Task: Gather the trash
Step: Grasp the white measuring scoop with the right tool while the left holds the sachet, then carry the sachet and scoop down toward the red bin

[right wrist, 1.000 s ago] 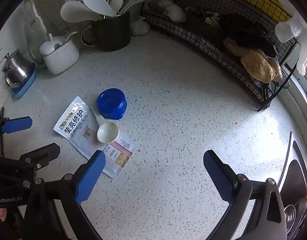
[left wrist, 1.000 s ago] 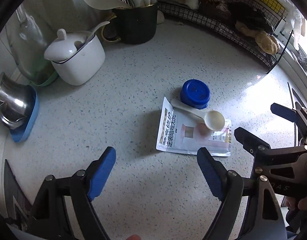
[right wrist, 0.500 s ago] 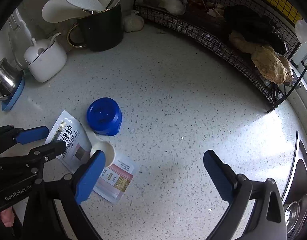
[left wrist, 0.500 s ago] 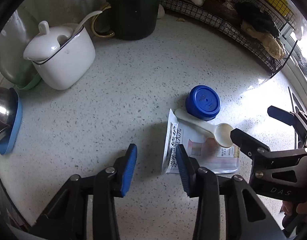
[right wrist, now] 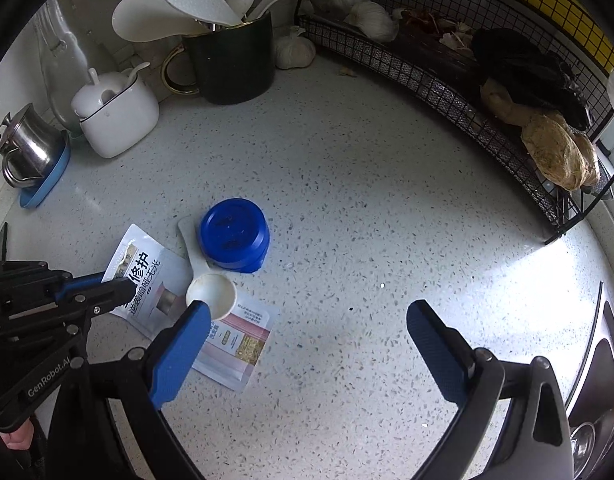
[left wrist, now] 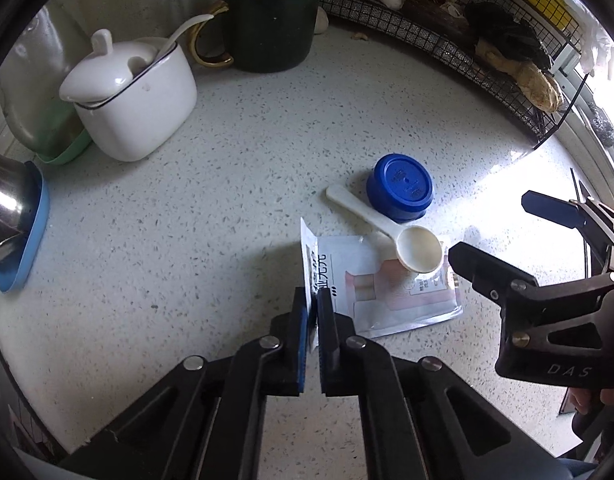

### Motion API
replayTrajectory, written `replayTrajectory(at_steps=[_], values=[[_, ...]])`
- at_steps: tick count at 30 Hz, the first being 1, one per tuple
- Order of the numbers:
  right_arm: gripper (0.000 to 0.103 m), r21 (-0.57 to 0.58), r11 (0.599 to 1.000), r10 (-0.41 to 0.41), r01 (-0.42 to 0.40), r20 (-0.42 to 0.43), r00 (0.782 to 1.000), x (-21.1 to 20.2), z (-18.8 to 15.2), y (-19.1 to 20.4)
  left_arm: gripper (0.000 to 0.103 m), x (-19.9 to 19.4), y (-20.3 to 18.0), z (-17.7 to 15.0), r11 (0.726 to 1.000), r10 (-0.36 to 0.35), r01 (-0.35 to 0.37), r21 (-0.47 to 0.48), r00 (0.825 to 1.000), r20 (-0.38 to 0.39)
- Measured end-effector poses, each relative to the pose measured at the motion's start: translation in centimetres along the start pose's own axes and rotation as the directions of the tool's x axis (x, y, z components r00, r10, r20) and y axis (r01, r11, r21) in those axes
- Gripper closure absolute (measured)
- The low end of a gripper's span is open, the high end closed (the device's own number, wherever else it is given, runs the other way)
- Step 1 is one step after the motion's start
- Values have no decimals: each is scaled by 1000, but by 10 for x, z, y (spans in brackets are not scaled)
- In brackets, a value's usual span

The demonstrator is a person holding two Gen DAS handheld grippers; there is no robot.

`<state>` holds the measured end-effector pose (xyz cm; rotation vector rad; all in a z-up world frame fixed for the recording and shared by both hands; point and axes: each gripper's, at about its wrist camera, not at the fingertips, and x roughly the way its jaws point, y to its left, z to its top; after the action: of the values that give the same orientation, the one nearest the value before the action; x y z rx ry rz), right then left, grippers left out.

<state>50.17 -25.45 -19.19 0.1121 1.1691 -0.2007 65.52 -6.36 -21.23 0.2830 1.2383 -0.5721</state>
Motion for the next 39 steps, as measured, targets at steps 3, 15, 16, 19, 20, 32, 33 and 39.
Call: replayTrajectory(at_steps=[3, 15, 16, 19, 20, 32, 33, 39], values=[[4, -48, 998, 44, -44, 0, 999, 1, 3, 11, 100, -7, 11, -13, 999, 7, -7, -34, 1000, -4], [26, -110, 969, 212, -222, -91, 973, 12, 7, 49, 100, -22, 36, -54, 995, 14, -16, -99, 1000, -18], [26, -110, 968, 217, -226, -92, 972, 12, 7, 51, 100, -24, 39, -59, 995, 15, -16, -101, 1000, -18], [26, -102, 965, 230, -240, -97, 968, 17, 7, 56, 100, -27, 41, -64, 994, 17, -19, -109, 1000, -18], [26, -99, 964, 237, -246, -101, 966, 19, 8, 57, 100, -27, 41, -63, 993, 18, -20, -114, 1000, -18], [70, -140, 958, 238, -252, -106, 965, 21, 10, 81, 100, -35, 48, -75, 990, 31, -33, -135, 999, -18], [76, -138, 956, 243, -257, -111, 964, 24, 10, 83, 100, -35, 47, -76, 990, 31, -33, -134, 999, -17], [97, -136, 943, 290, -305, -120, 950, 25, 1, 86, 100, -43, 39, -85, 993, 52, -51, -106, 999, 5]])
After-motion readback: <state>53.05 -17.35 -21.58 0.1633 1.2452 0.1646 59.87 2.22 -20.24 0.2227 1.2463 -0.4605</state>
